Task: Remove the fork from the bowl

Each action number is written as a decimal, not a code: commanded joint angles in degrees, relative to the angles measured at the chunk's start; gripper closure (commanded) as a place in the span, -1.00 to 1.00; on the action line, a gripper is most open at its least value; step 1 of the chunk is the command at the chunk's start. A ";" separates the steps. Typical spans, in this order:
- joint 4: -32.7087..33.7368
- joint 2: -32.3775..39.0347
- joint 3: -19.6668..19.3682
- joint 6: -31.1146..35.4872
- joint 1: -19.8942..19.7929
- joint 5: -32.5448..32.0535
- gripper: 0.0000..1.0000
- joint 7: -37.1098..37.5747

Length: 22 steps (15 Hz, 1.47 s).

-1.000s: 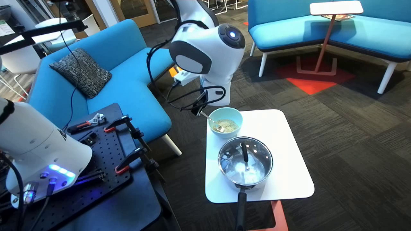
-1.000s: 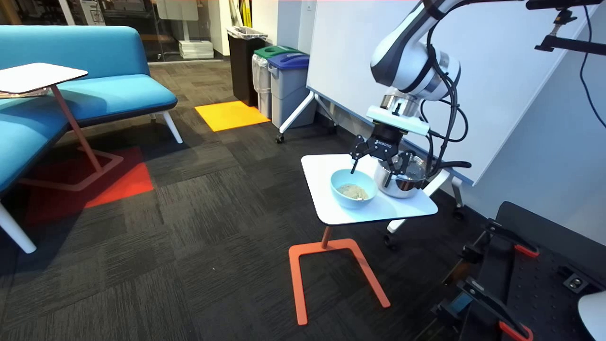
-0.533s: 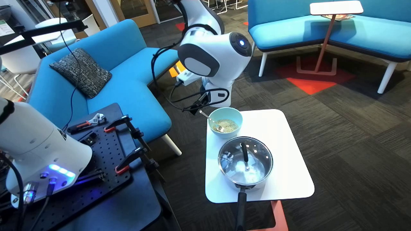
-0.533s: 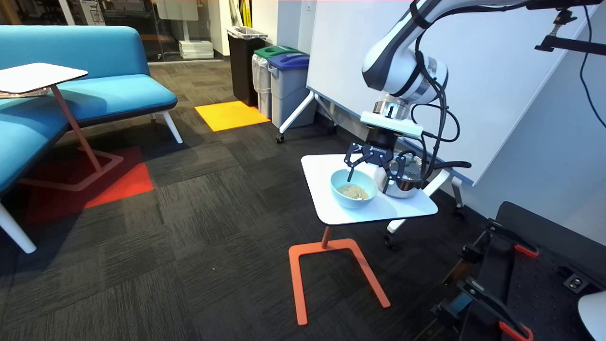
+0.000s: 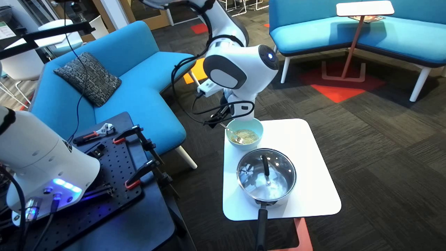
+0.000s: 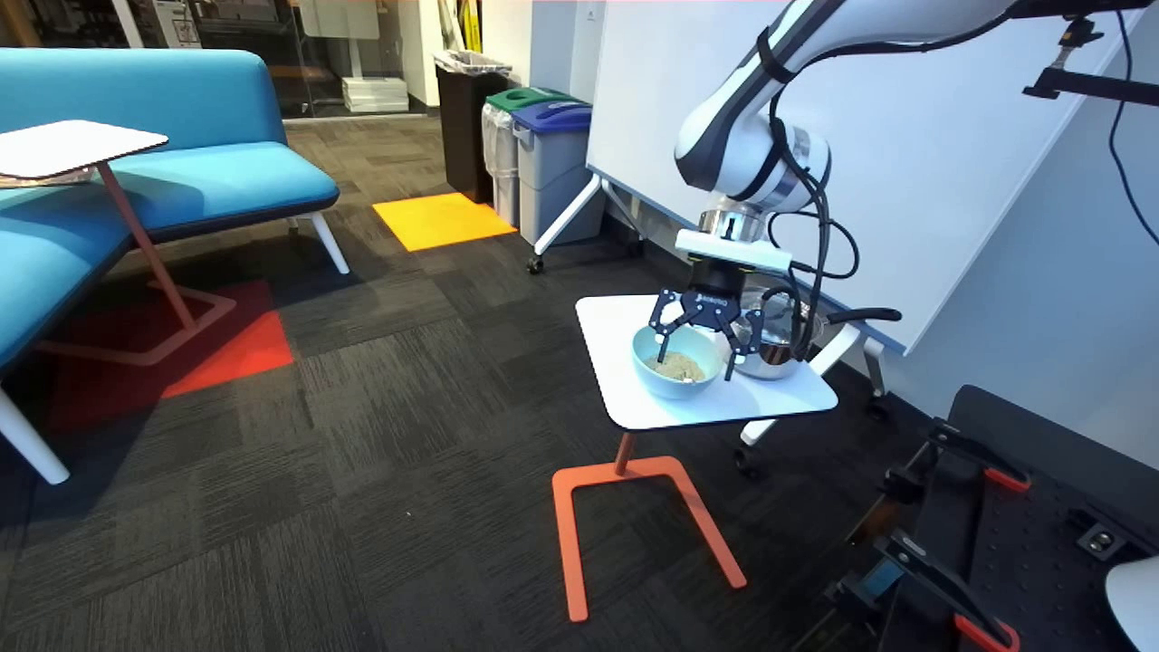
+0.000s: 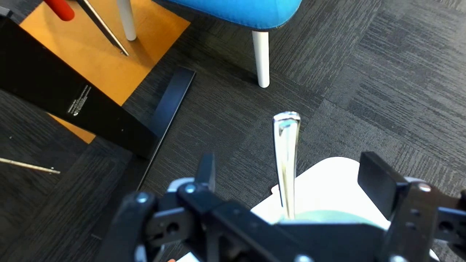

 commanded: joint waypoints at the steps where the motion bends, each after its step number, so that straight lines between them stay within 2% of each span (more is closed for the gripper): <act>1: 3.28 2.23 0.39 -3.54 -0.40 -1.01 -1.00 1.95; 2: 3.70 2.66 0.45 -4.11 -0.50 -0.92 -1.00 1.86; 3: 4.14 3.04 0.51 -4.83 -0.65 -0.81 -0.89 1.67; 4: 4.50 3.36 0.49 -5.37 -0.68 -0.79 -0.47 1.62; 6: 5.15 3.81 0.41 -6.12 -0.65 -0.72 -0.38 1.65; 15: 6.39 4.15 0.08 -7.34 -0.77 -0.71 0.98 1.88; 19: 4.37 0.88 -0.26 -7.91 -1.53 -0.43 0.91 0.93; 22: 3.17 -2.69 -0.38 -11.16 -3.50 0.48 0.91 -0.67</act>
